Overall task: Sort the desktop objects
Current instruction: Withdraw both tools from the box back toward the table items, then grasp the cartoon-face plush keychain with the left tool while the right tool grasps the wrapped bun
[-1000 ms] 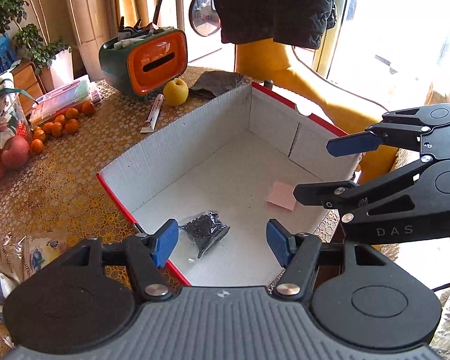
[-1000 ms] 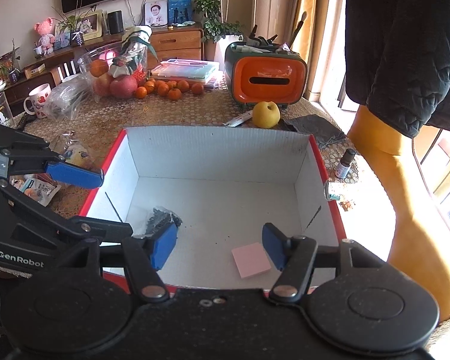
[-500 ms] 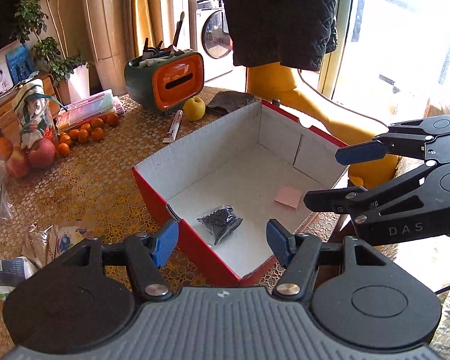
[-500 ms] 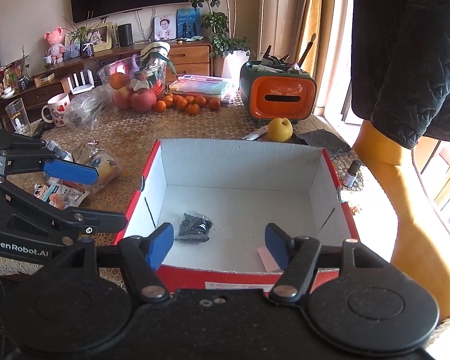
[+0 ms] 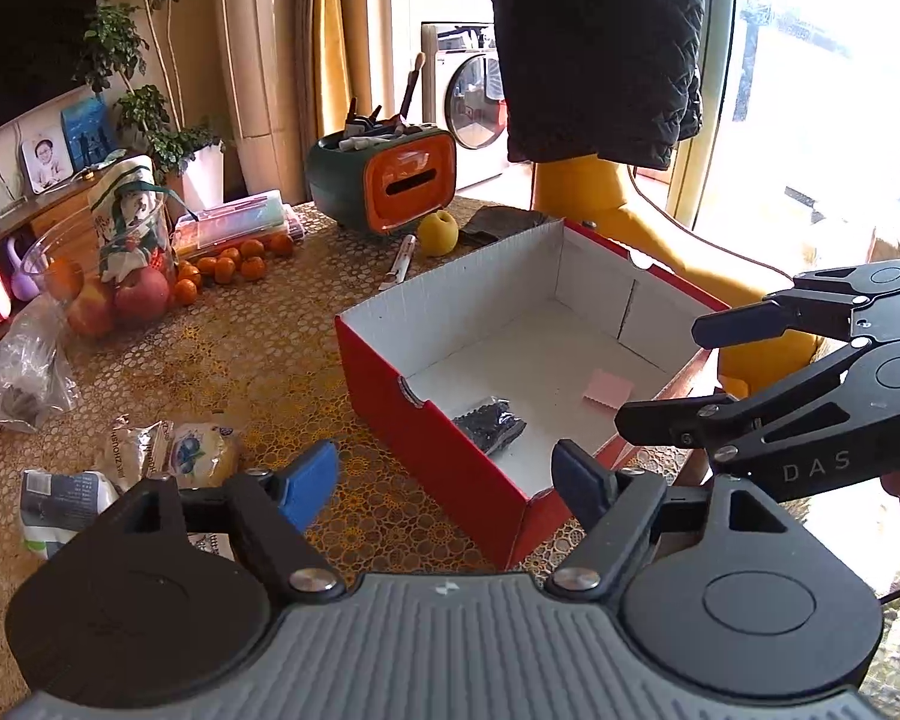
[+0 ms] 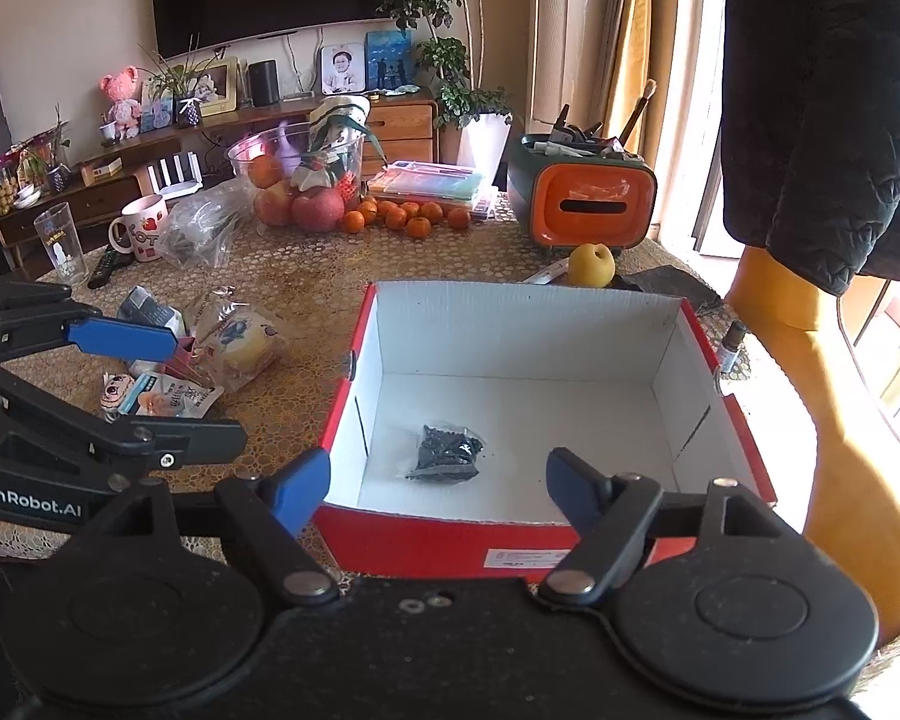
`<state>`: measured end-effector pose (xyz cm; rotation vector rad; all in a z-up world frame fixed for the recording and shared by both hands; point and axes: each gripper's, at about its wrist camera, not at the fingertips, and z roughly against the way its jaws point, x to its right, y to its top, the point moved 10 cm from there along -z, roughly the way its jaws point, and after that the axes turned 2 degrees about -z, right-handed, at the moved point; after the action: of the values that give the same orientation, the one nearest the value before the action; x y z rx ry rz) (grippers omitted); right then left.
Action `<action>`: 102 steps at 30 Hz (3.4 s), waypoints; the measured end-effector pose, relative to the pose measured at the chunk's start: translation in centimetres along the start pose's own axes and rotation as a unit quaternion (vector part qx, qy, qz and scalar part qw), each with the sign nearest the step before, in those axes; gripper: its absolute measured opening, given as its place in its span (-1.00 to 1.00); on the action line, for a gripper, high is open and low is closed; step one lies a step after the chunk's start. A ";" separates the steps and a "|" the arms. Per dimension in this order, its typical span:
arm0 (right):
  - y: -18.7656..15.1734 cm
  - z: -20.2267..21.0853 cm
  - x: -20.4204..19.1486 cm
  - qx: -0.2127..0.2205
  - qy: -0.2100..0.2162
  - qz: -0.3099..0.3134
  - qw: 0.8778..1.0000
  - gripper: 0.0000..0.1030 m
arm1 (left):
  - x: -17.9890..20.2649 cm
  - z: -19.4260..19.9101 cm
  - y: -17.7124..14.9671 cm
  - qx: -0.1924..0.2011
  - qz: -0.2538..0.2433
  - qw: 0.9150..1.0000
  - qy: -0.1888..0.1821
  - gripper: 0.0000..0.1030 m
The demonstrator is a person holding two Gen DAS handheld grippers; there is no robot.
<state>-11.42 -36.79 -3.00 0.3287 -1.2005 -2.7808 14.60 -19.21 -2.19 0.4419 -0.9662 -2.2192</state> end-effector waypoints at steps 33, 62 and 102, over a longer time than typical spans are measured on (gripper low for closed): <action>0.6 -4.3 -11.0 0.035 0.041 0.031 0.998 0.96 | -12.2 4.2 -9.6 0.052 0.102 0.987 0.113 0.99; 0.4 -14.6 -15.1 -0.020 0.059 0.030 0.998 0.96 | -20.0 -0.2 -14.8 0.032 0.135 0.978 0.154 0.99; 5.1 -23.7 -14.7 -0.012 0.022 0.014 1.000 0.89 | -25.9 -4.1 -17.1 0.034 0.175 0.971 0.160 0.49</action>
<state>8.45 -54.52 -12.80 0.3667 -1.1532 -2.7458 27.92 5.22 -16.59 0.5903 -0.8723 -1.7382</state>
